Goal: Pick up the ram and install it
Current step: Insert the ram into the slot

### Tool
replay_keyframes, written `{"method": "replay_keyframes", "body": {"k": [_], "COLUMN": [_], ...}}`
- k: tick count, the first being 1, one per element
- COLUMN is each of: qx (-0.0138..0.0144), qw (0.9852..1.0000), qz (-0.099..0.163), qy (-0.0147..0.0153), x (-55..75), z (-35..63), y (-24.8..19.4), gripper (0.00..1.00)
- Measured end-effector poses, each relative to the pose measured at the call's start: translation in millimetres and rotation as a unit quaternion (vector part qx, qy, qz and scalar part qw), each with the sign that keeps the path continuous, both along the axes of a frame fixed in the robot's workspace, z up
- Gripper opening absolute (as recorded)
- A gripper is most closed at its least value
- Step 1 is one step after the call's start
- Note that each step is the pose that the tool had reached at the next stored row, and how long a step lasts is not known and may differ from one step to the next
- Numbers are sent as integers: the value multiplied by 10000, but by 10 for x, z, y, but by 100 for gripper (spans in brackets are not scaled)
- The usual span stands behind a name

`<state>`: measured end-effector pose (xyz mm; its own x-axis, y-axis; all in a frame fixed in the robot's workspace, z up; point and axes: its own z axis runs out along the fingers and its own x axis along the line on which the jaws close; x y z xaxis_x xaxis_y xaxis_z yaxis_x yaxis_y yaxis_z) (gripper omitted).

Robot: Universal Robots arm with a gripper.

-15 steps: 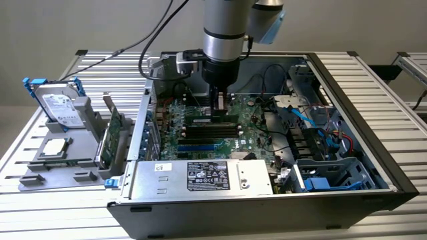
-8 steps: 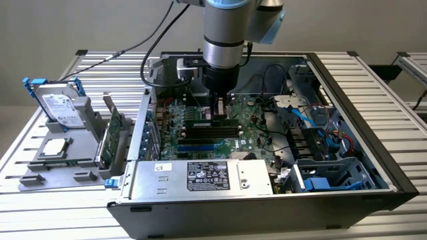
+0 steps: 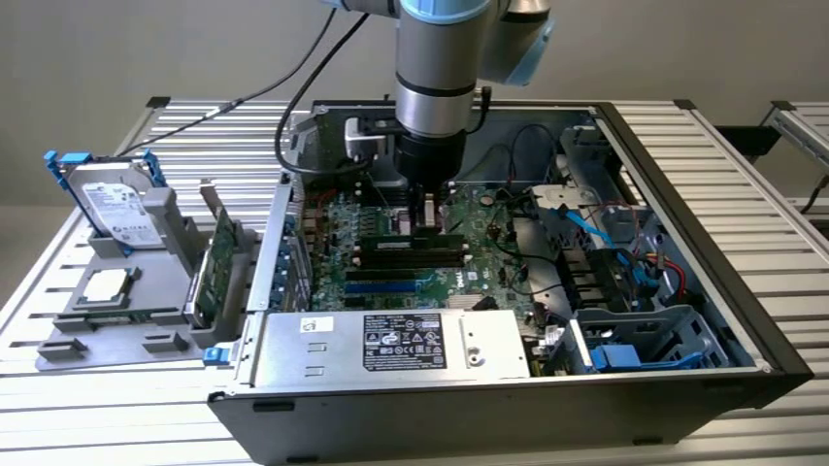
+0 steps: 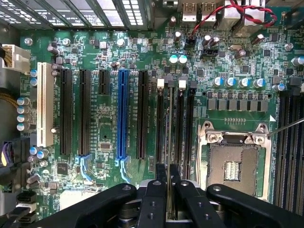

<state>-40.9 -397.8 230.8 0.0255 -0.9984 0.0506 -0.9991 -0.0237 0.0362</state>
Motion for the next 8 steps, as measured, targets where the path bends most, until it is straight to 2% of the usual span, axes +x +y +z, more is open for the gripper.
{"method": "replay_keyframes", "body": {"k": [4,8], "qx": [-1,0], "qw": [10000,10000], "qz": [-6,-7], "qy": [5,4], "x": [2,2], "z": [-1,-10], "y": [-33,-39], "gripper": [14,14]}}
